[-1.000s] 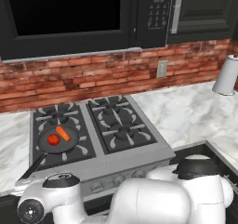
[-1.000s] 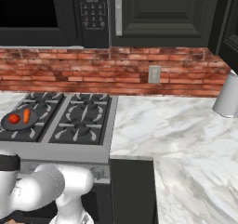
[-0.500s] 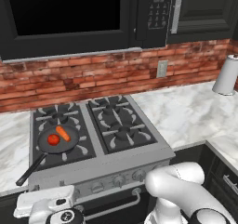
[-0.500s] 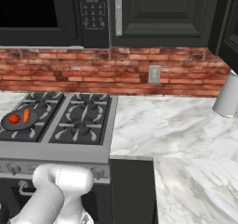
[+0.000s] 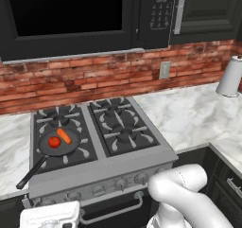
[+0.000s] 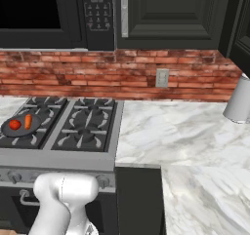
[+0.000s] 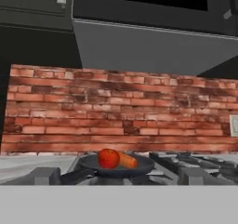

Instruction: Put the carrot and tomato in the pan. Then turn on the front left burner and set the heat to medium.

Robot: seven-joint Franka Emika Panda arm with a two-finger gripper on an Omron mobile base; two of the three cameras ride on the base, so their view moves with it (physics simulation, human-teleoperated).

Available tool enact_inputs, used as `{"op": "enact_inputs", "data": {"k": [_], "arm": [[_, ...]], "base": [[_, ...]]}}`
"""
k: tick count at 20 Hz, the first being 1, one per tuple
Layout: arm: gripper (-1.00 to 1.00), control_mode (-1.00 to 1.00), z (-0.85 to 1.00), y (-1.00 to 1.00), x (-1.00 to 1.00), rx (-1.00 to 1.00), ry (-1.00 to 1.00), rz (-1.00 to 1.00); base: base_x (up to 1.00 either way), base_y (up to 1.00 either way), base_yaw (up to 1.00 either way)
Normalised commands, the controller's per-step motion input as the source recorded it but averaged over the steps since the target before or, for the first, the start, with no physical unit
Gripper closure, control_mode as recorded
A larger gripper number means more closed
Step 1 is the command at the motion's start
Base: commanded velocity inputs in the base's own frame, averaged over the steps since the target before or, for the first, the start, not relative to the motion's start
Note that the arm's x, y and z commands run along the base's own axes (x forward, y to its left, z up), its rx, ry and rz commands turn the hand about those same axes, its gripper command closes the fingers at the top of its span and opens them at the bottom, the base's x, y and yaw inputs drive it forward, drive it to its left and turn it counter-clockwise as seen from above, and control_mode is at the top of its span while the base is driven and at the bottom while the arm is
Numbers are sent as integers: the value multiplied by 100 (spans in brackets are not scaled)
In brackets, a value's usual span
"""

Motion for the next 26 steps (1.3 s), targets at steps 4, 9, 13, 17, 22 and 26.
{"op": "enact_inputs", "data": {"k": [4,9,13,17,22,26], "arm": [[-100,-100,-3,-13,-17,0,-11,0],[-100,-100,-27,-38,0,0,0,0],[-100,-100,-23,-32,0,0,5,0],[-100,-100,-14,0,5,0,7,9],[-100,-100,-7,0,11,0,8,18],[-100,-100,-9,0,4,0,12,14]], "base": [[0,0,0],[0,0,0],[0,0,0],[0,0,0],[0,0,0],[0,0,0]]}}
